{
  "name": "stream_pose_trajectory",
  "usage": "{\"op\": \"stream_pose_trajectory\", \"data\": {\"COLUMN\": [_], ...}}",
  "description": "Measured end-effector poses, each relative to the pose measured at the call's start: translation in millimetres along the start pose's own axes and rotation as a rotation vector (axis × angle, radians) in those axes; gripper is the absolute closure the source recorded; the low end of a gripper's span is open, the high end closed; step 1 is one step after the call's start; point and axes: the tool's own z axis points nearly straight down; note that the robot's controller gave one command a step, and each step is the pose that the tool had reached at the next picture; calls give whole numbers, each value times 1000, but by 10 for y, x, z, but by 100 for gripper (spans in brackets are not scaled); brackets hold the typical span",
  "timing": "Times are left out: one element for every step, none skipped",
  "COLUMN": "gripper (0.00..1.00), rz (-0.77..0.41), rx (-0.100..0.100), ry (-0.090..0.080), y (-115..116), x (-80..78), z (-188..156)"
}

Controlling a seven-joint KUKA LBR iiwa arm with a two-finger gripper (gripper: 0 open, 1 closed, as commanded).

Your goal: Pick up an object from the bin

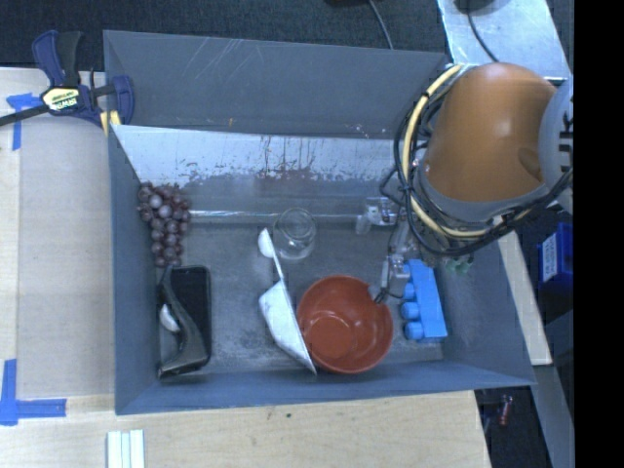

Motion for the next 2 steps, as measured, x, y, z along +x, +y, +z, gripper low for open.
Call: {"op": "stream_pose_trajectory", "data": {"gripper": [0,0], "rz": [0,131], "rx": [0,0], "ry": [0,-3], "y": [0,43], "x": [0,-164], "z": [0,373]}}
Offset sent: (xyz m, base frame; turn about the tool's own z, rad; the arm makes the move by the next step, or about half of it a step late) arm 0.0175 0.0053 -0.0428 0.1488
